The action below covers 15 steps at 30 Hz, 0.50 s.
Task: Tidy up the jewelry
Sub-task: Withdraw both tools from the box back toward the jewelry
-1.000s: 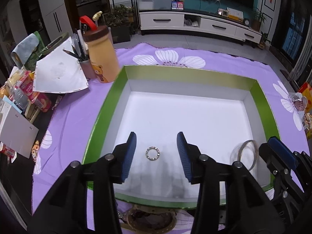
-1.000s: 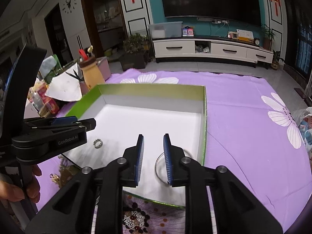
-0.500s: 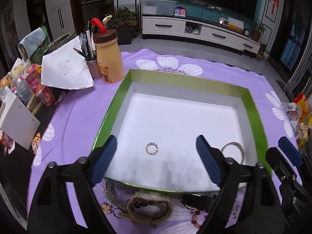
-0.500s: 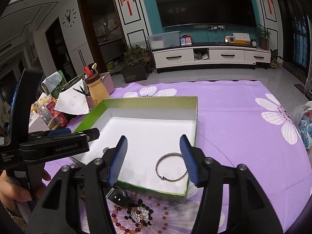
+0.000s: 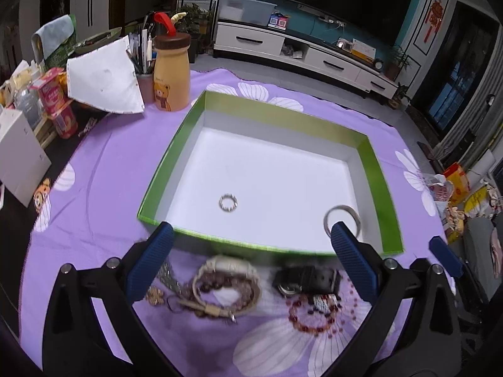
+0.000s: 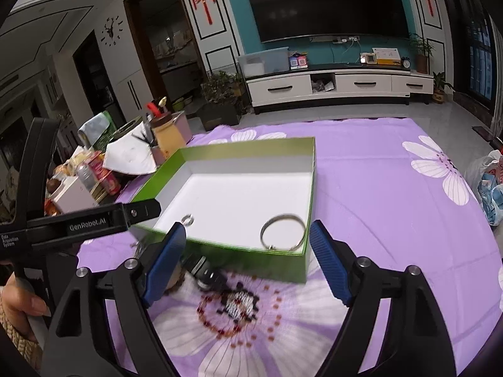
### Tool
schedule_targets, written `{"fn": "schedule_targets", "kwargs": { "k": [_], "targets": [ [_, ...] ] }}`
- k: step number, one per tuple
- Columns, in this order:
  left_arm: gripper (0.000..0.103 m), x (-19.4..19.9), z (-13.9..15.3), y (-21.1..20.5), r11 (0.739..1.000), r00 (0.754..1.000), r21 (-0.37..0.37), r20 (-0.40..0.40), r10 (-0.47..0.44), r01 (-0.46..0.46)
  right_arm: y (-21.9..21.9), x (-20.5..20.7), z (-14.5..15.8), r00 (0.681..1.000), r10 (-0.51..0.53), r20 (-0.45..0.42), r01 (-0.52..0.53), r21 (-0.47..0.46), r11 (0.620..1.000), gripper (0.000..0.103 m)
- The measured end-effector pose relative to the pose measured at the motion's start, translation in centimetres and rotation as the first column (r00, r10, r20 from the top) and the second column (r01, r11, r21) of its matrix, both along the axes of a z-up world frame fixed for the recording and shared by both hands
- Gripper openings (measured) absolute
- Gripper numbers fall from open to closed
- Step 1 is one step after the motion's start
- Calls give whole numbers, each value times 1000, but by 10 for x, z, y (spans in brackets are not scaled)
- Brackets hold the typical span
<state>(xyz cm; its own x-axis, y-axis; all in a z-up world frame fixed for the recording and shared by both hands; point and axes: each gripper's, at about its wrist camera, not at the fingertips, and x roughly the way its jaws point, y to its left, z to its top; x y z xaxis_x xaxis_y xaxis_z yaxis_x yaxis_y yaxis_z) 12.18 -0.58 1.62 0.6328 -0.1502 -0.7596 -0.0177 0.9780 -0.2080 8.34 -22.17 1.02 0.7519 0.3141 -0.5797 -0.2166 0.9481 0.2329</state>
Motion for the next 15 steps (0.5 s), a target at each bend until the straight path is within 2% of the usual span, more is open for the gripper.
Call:
{"fn": "schedule_targets", "kwargs": {
  "k": [9,15],
  "targets": [
    [101,-44,1,4,998,998,-25,12,-61,62,-12,-37,-1,999,41,-16,-41,-1,999,84],
    [101,-67,3,21,994,997,-73,31,-77,79,-45,-53,-18,996,6,-89,0,62,998,84]
  ]
}}
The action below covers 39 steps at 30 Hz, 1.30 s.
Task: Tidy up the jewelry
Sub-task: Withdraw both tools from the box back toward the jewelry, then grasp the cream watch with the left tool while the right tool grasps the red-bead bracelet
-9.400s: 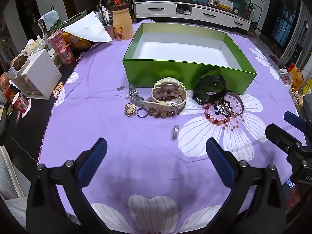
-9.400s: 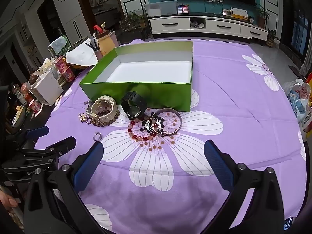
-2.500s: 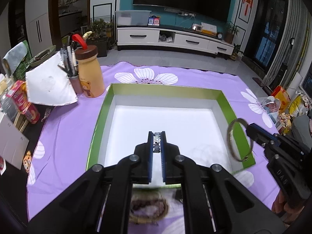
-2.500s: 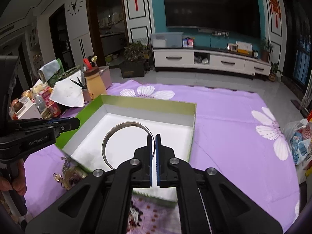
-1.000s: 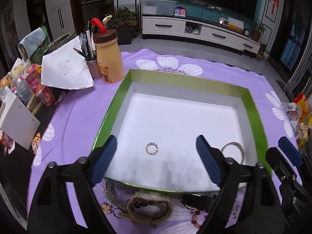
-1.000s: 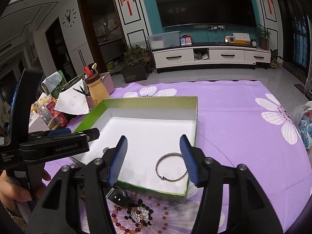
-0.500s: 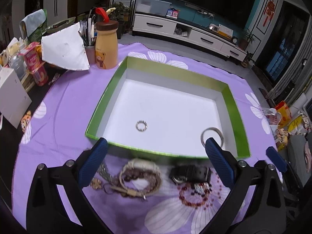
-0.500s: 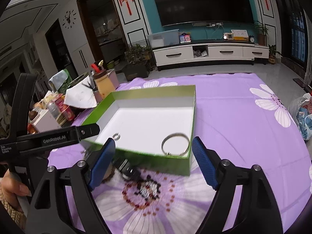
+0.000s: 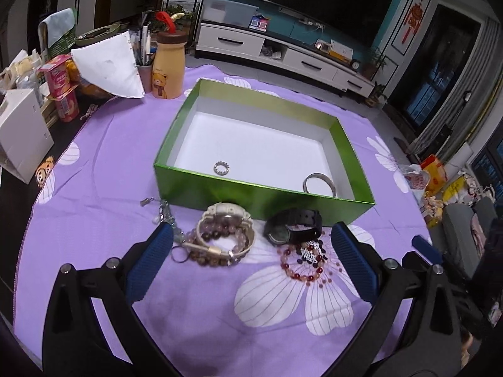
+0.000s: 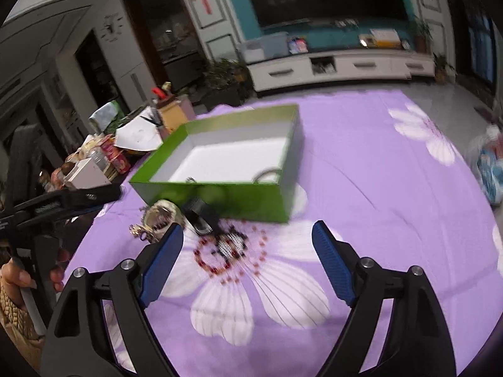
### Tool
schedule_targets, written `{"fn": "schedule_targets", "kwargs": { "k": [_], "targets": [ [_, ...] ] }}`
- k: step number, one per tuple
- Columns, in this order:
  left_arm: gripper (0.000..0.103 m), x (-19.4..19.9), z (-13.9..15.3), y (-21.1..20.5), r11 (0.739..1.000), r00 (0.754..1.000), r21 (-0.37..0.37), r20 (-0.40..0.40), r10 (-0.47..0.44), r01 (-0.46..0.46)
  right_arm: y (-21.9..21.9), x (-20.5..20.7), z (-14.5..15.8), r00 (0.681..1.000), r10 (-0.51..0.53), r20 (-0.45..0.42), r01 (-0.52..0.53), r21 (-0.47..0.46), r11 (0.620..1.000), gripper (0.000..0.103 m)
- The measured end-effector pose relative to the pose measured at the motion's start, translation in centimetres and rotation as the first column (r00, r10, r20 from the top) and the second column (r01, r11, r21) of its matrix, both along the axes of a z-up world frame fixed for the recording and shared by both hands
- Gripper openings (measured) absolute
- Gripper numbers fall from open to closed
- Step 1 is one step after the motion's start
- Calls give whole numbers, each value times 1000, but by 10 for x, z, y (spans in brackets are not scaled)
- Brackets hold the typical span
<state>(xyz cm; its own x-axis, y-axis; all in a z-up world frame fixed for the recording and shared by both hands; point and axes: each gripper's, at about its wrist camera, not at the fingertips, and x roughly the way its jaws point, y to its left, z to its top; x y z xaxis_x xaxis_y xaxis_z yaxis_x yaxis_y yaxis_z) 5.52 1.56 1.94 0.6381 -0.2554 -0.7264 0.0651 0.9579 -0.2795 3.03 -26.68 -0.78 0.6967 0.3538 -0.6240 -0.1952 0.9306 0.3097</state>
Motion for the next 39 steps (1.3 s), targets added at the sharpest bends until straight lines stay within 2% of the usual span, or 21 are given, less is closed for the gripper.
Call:
{"fn": "schedule_targets", "kwargs": {
  "k": [4,9,11,14,17,20,22,24,25,26,29,33,39],
  "targets": [
    [101,-8,-8,17,1000,1000,-18,-9,6,-6,-17,-9,-14,999,-24,-45,25,39,999,84],
    [101,-27,-23,19,999,1000,42,18,-19,18,-21,-15,-23,998,-17,-65,19,26,999,84],
    [101,-34,-34,12,994,996,66,3,-86,86,-17,-17,-25,998,1,-69,0,17,1000,84],
    [101,-42,-48,-2,968,972,101,-74,-223,230,-7,-18,-28,996,45,-78,-47,-18,999,84],
    [101,-47,-50,-9,943,959,179,-100,-265,279,7,-19,-32,992,91,-85,-97,-74,993,84],
    [101,-45,-46,3,965,969,93,-51,-240,244,20,-20,-36,988,129,-84,-137,-105,985,84],
    [101,-40,-47,16,986,986,12,-21,-166,166,27,-19,-38,985,149,-87,-158,-110,981,84],
    [101,-33,-53,24,993,993,-42,-30,-111,110,34,-16,-41,982,163,-98,-174,-116,978,84],
    [99,-28,-57,28,994,995,-70,-46,-89,86,37,-14,-41,981,168,-102,-180,-118,977,84],
    [91,-23,-60,31,995,996,-77,-62,-71,66,39,-13,-42,980,172,-103,-184,-120,976,84],
    [72,-8,-64,42,998,997,-60,-82,-13,8,42,-11,-43,979,178,-101,-190,-126,974,84],
    [67,8,-64,45,999,997,-44,-80,-1,-2,43,-5,-44,980,170,-108,-182,-118,976,84],
    [46,27,-62,34,1000,997,-1,-76,-21,21,42,1,-48,981,157,-117,-171,-119,978,84]
  ]
}}
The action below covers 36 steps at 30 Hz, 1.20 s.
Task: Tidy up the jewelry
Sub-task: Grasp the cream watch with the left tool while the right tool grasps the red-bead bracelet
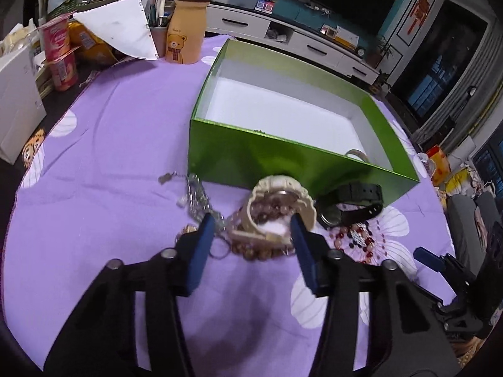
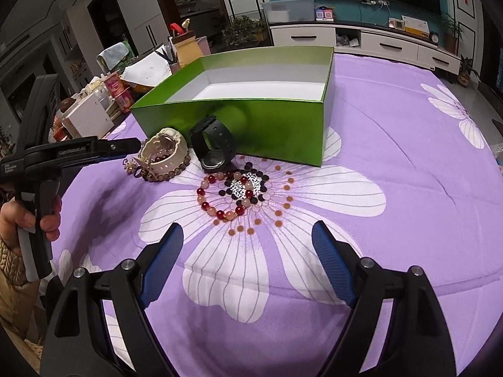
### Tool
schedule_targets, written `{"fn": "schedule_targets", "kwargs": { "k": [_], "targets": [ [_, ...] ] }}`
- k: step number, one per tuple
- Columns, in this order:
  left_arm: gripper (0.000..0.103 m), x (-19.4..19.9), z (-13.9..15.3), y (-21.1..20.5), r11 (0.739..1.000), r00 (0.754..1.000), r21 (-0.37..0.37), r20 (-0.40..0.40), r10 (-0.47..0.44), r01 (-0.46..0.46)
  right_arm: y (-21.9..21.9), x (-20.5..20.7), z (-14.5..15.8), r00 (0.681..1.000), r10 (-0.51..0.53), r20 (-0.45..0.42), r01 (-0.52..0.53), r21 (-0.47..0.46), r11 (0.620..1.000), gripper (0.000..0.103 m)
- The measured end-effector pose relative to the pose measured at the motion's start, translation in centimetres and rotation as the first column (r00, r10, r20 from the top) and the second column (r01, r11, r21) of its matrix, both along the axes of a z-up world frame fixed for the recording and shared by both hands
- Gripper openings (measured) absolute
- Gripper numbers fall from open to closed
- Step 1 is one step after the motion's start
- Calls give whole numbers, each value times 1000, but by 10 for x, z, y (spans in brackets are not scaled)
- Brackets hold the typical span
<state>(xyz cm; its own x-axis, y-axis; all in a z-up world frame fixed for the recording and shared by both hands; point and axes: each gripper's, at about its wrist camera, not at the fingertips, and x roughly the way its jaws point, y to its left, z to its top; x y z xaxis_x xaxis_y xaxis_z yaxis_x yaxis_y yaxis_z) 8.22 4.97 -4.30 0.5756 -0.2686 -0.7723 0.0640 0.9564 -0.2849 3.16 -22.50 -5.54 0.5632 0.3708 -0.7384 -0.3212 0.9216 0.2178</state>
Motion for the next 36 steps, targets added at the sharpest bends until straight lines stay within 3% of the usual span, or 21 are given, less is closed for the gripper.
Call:
{"fn": "schedule_targets", "kwargs": {
  "k": [9,11,13,16,21,27,36],
  "targets": [
    [28,24,-3,-16,994,998,92,-47,-49,53,-3,6,-3,1000,-15,-3,15,-4,1000,84],
    [17,29,-6,-19,991,996,111,-72,-60,68,-3,7,-3,1000,-16,-2,16,-2,1000,84],
    [14,31,-9,-22,989,995,131,-82,-64,75,-3,8,-3,1000,-17,0,17,0,1000,83],
    [6,30,-9,-18,991,996,117,-71,-58,66,-3,11,-4,1000,-14,-5,14,3,1000,79],
    [6,20,-6,-12,997,998,60,-33,-44,46,1,18,-10,999,-14,-30,15,5,1000,62],
    [6,4,19,-1,1000,999,1,46,-20,20,14,32,-12,999,-4,-43,3,-13,1000,48],
    [7,-11,32,12,1000,997,-24,73,0,2,42,54,-24,998,1,-57,-9,-134,991,28]
  ]
}}
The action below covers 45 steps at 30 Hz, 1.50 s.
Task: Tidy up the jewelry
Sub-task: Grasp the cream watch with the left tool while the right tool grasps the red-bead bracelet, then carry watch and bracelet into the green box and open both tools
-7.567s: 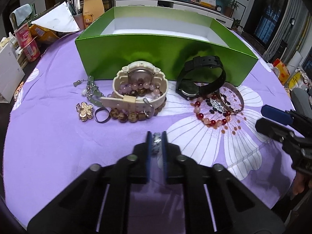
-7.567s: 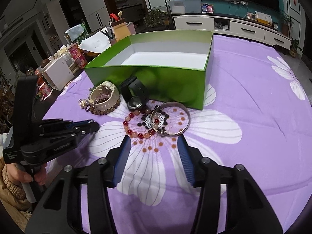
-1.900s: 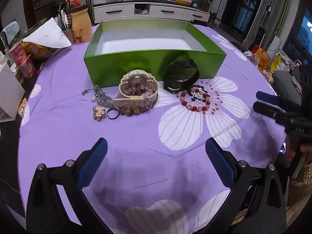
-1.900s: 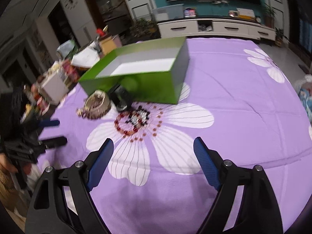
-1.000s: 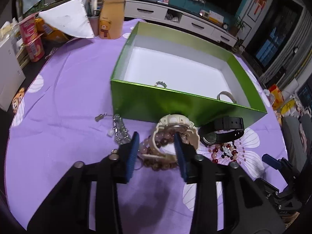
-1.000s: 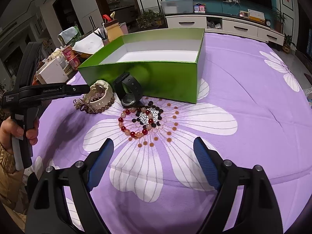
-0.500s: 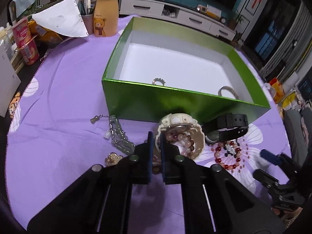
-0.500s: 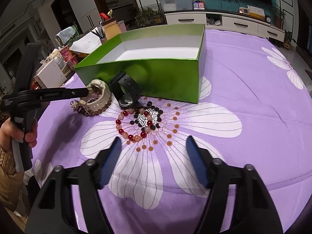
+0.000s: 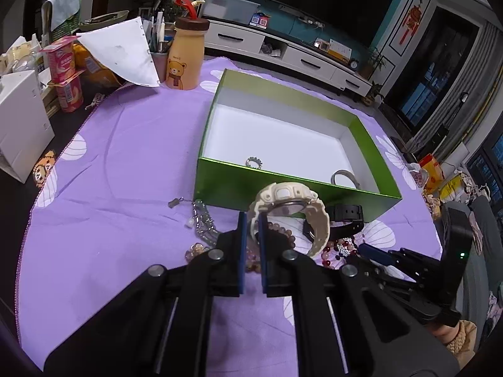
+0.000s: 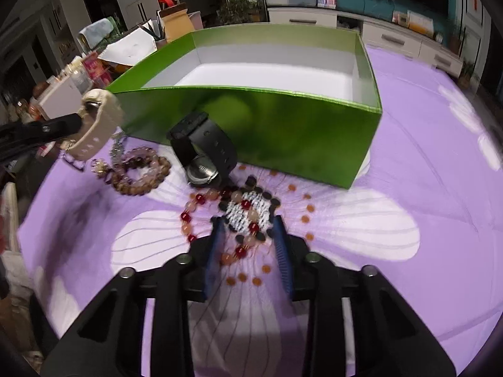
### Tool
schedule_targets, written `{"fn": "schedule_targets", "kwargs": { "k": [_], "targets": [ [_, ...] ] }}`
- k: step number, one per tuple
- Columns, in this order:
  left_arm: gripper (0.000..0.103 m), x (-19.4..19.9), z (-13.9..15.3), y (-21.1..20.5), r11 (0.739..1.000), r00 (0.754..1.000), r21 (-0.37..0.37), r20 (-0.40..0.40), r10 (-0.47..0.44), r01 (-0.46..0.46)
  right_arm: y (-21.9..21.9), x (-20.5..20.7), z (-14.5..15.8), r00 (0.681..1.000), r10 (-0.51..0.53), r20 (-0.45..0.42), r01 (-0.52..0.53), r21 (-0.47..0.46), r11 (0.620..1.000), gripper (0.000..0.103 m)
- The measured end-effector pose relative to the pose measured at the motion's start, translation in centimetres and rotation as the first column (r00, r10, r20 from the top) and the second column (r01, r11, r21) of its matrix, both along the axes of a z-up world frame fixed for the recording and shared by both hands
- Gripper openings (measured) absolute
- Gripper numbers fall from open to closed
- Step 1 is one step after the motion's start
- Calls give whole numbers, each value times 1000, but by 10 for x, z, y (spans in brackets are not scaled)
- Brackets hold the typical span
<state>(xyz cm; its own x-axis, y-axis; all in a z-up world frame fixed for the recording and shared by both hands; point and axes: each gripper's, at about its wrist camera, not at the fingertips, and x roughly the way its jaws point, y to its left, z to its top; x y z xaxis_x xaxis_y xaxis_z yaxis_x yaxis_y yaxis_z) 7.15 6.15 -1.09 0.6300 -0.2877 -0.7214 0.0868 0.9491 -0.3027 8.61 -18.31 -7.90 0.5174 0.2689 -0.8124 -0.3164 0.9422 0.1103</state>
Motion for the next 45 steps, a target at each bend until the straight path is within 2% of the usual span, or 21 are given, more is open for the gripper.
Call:
{"fn": "schedule_targets", "kwargs": {
  "k": [1,6,7,8,13,21,22,23,26,31,37,39,40,45],
  "targets": [
    [7,-1,0,2,1000,1000,-2,0,0,0,2,1,-1,1000,3,4,-3,-18,1000,27],
    [9,-7,0,3,1000,1000,-12,-1,0,0,9,-2,-3,999,23,44,-19,-86,996,8],
    [9,-8,0,3,1000,1000,-14,0,0,0,10,-3,-4,998,24,54,-19,-95,995,7],
    [4,-9,1,3,1000,1000,-18,3,-3,3,11,-5,-4,998,24,59,-18,-102,995,7],
    [4,-16,10,1,1000,999,-25,39,-17,18,12,-13,-1,997,15,79,-6,-112,994,7],
    [4,-18,-2,-1,1000,1000,-5,-2,-12,12,-1,-29,17,993,-4,122,14,-80,997,7],
    [10,-18,-4,0,1000,1000,0,-5,-5,5,-4,-31,18,992,-7,124,17,-75,997,7],
    [21,-18,-6,2,1000,1000,0,-11,-2,2,-4,-33,19,992,-10,126,19,-70,997,7],
    [37,-18,-11,5,999,1000,42,-23,18,-17,-11,-39,22,991,-22,129,28,-47,998,7],
    [41,-18,-26,8,997,998,71,-61,17,-13,-24,-47,23,992,-34,119,37,-24,999,7],
    [41,-9,-39,-1,997,995,74,-95,-11,18,-31,-48,20,994,-47,102,48,-10,999,7],
    [34,-3,-44,-8,992,995,121,-104,-13,25,-30,-48,19,994,-46,99,47,-7,999,7],
    [24,1,-48,-11,988,993,150,-115,-10,27,-29,-48,20,994,-44,100,45,-6,999,7],
    [18,5,-50,-19,978,993,196,-112,-44,65,-30,-47,20,994,-42,98,42,-4,999,7]
  ]
}}
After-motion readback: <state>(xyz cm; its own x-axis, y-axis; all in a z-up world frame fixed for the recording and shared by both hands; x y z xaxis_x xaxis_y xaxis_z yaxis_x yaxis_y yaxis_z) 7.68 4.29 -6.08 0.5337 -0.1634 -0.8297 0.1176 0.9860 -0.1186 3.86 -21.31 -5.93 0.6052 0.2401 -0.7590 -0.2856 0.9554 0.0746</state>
